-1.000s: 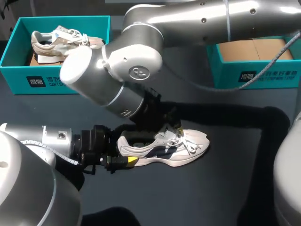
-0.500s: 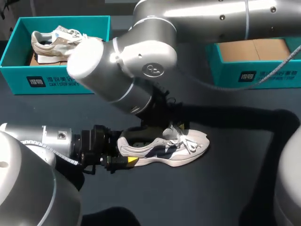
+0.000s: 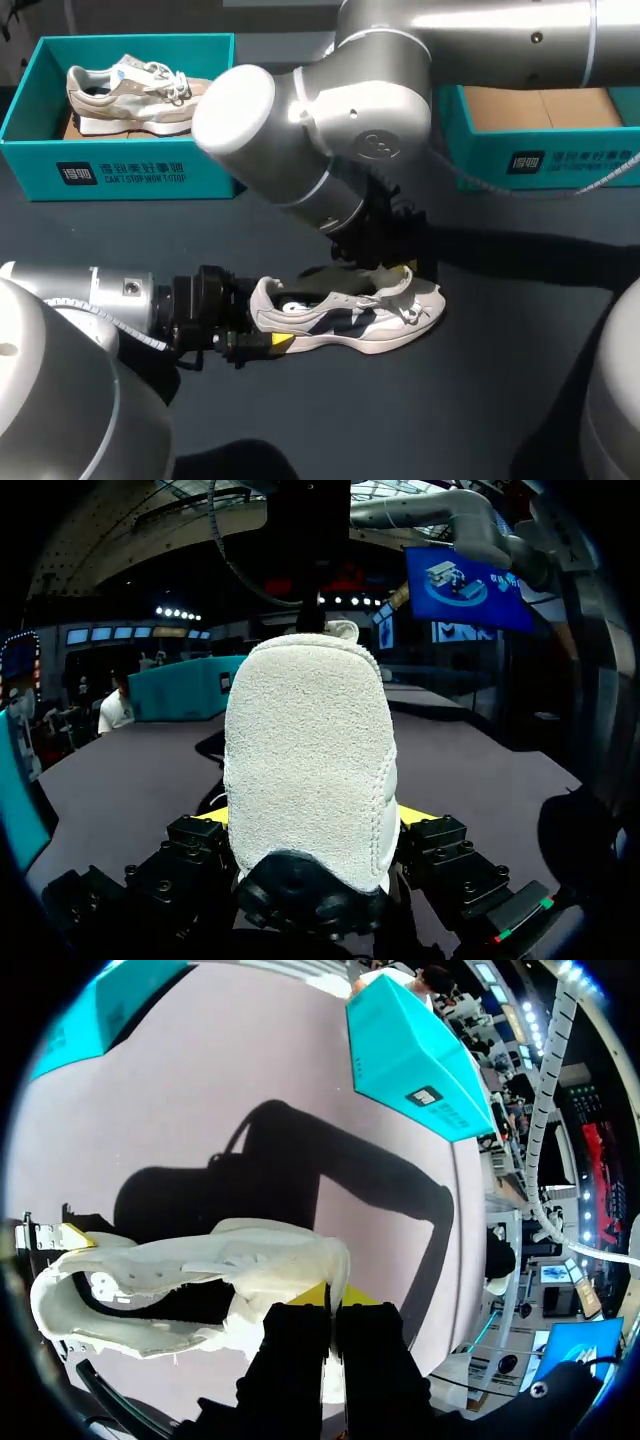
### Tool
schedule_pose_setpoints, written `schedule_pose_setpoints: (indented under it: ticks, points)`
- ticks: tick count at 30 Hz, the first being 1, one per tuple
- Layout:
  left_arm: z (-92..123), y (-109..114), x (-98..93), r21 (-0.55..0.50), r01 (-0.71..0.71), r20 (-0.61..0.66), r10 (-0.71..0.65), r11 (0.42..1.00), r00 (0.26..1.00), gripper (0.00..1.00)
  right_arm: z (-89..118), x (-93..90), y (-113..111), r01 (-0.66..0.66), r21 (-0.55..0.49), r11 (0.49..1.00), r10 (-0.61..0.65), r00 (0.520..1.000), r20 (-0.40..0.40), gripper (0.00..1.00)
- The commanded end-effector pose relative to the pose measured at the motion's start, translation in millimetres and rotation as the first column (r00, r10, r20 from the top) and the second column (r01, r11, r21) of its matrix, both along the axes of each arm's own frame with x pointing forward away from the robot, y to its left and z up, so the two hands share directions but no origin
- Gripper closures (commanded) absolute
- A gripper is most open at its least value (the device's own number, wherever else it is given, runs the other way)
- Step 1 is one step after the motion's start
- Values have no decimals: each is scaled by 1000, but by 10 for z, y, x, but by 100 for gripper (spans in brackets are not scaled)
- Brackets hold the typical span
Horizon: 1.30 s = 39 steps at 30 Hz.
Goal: Take the shoe out of the shoebox, open the shoe tongue, remove and reinsert the insole, then place the shoe into the shoebox
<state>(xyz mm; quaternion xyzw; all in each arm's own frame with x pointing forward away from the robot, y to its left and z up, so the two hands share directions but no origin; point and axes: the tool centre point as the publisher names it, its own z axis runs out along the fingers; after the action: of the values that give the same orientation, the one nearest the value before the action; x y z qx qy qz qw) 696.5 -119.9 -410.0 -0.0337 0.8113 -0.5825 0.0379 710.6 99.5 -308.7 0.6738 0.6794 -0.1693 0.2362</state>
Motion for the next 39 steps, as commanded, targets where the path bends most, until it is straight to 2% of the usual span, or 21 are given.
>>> schedule_pose_setpoints:
  ticks: [1,9,15,18,20,21,23,24,26,27,28,33,36,39]
  points:
    - [-15,-11,-9,1,-4,0,4,1000,1000,100,-149,54,-147,-13,68,998,14,1000,-10,100]
    - [-15,-11,-9,1,-4,0,4,1000,1000,100,-499,74,-365,-24,91,996,26,999,-23,100]
    - [-15,-11,-9,1,-4,0,4,1000,1000,100,-666,82,-437,-46,100,994,48,999,-19,100]
    - [-15,-11,-9,1,-4,0,4,1000,1000,100,-747,84,-501,-52,102,993,56,998,-38,84]
    - [-15,-11,-9,1,-4,0,4,1000,1000,100,-786,66,-532,-54,113,992,60,997,-51,58]
    - [-15,-11,-9,1,-4,0,4,1000,1000,100,-793,59,-536,-54,115,992,61,997,-53,51]
    - [-15,-11,-9,1,-4,0,4,1000,1000,100,-768,30,-550,-55,116,992,62,996,-57,22]
    - [-15,-11,-9,1,-4,0,4,1000,1000,100,-757,26,-553,-53,113,992,58,997,-43,15]
    - [-15,-11,-9,1,-4,0,4,1000,1000,100,-631,-2,-576,-57,98,994,59,998,-22,9]
    - [-15,-11,-9,1,-4,0,4,1000,1000,100,-550,-13,-586,-57,88,994,57,998,-5,1]
    - [-15,-11,-9,1,-4,0,4,1000,1000,100,-476,-22,-595,-58,83,995,58,998,8,0]
    - [-15,-11,-9,1,-4,0,4,1000,1000,100,-52,-20,-606,-117,105,988,105,988,113,0]
    - [-15,-11,-9,1,-4,0,4,1000,1000,100,272,29,-534,-224,109,968,208,968,141,0]
    - [-15,-11,-9,1,-4,0,4,1000,1000,100,576,96,-411,-363,110,925,344,926,156,0]
